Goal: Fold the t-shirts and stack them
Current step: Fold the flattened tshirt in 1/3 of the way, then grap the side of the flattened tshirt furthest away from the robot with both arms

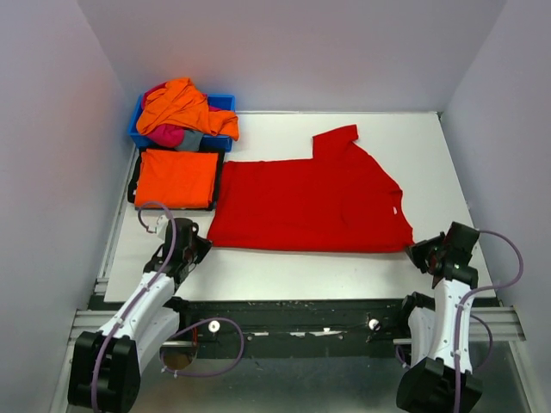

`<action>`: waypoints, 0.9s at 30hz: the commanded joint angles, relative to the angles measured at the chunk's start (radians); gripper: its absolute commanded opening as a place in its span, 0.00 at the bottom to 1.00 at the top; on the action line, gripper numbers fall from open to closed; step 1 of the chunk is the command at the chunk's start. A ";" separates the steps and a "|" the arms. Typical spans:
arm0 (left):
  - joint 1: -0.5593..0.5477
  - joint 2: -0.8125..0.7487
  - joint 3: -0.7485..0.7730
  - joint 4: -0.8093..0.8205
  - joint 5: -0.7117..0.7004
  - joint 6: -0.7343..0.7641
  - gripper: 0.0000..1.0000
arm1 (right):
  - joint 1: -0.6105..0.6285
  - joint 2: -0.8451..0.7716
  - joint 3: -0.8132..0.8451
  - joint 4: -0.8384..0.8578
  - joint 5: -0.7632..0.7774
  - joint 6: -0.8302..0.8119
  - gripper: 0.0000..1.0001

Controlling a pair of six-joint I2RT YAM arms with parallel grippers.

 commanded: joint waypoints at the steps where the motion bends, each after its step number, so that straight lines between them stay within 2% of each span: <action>1: -0.001 -0.033 -0.045 -0.051 0.010 -0.026 0.01 | -0.006 -0.024 0.027 -0.145 0.150 0.011 0.03; 7: -0.018 -0.088 -0.081 -0.050 0.021 -0.040 0.18 | -0.006 -0.082 0.016 -0.200 0.160 0.022 0.04; 8: -0.025 -0.102 -0.072 -0.066 0.007 -0.040 0.23 | -0.006 -0.097 0.015 -0.200 0.163 0.025 0.11; 10: -0.037 -0.128 -0.043 -0.132 -0.027 -0.031 0.38 | -0.006 -0.128 0.013 -0.197 0.165 0.028 0.44; 11: -0.042 -0.146 -0.023 -0.169 -0.045 -0.022 0.45 | -0.006 -0.139 0.018 -0.196 0.156 0.023 0.51; 12: -0.044 -0.163 -0.004 -0.200 -0.060 -0.012 0.50 | -0.006 -0.152 0.018 -0.185 0.145 0.013 0.54; 14: -0.047 -0.200 0.036 -0.260 -0.096 0.006 0.56 | -0.006 -0.163 0.039 -0.170 0.142 -0.015 0.55; 20: -0.050 -0.263 0.155 -0.335 -0.169 0.121 0.57 | -0.004 -0.076 0.130 -0.024 -0.028 -0.170 0.54; 23: -0.050 -0.191 0.218 -0.298 -0.140 0.224 0.57 | -0.003 0.019 0.168 0.048 -0.117 -0.236 0.52; 27: -0.083 -0.065 0.284 -0.213 -0.070 0.291 0.57 | 0.043 0.145 0.192 0.142 -0.197 -0.248 0.41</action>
